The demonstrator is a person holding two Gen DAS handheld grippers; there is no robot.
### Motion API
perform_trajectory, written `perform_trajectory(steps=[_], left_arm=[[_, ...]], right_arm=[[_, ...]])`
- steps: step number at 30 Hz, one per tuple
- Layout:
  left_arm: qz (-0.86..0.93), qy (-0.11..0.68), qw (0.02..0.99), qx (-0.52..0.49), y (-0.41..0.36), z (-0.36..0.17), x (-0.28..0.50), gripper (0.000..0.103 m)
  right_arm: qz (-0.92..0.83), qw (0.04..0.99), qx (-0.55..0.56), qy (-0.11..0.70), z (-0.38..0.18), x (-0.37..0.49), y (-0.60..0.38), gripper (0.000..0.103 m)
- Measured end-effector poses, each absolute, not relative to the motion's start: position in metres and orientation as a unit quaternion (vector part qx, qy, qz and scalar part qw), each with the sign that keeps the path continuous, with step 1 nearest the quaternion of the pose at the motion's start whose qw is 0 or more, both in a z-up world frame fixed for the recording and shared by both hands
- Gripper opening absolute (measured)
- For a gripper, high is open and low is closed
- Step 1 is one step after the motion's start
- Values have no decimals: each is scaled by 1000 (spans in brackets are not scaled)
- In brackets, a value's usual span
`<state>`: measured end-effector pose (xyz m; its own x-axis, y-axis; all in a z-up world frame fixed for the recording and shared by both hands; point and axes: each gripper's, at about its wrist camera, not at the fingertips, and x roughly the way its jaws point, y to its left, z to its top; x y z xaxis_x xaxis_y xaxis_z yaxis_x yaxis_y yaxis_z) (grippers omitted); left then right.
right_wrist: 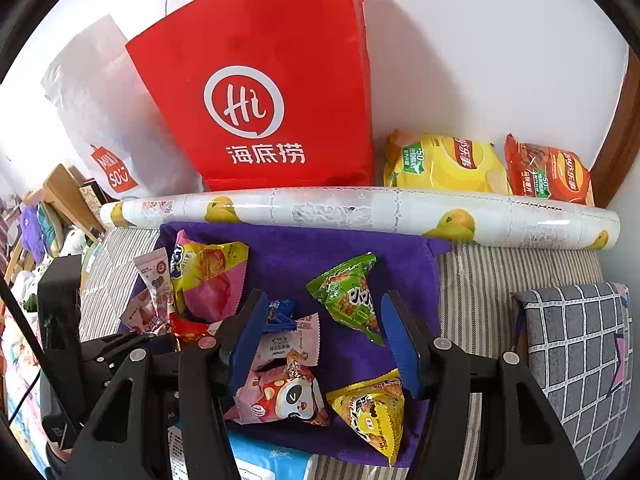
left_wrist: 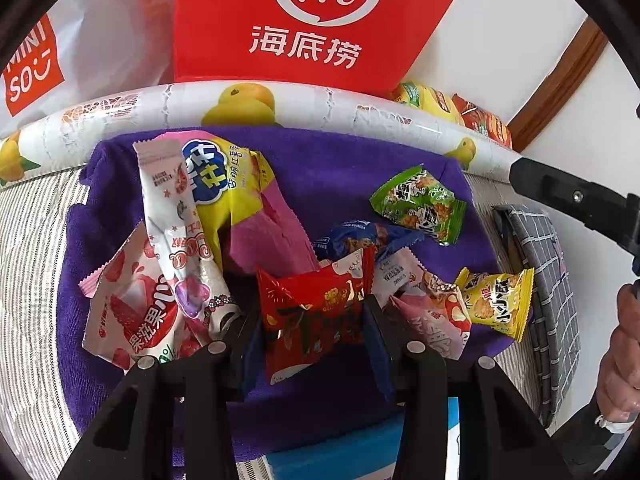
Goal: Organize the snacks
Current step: 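Open both tools to drop the blue packet and red bag onto the towel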
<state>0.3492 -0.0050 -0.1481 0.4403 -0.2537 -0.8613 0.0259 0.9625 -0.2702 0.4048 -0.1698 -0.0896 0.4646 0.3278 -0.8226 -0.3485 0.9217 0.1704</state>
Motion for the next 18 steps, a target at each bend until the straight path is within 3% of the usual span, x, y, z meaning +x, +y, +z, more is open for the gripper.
perform_trajectory(steps=[5, 9, 18], left_arm=[[-82, 529, 838, -104, -10, -151, 352, 44], [-77, 532, 837, -104, -10, -151, 352, 54], [-78, 532, 836, -108, -9, -143, 348, 62]], right_arm=[[199, 857, -19, 475, -88, 401, -166, 59], [200, 857, -20, 474, -87, 400, -165, 59], [197, 862, -24, 466, -82, 395, -164, 63]])
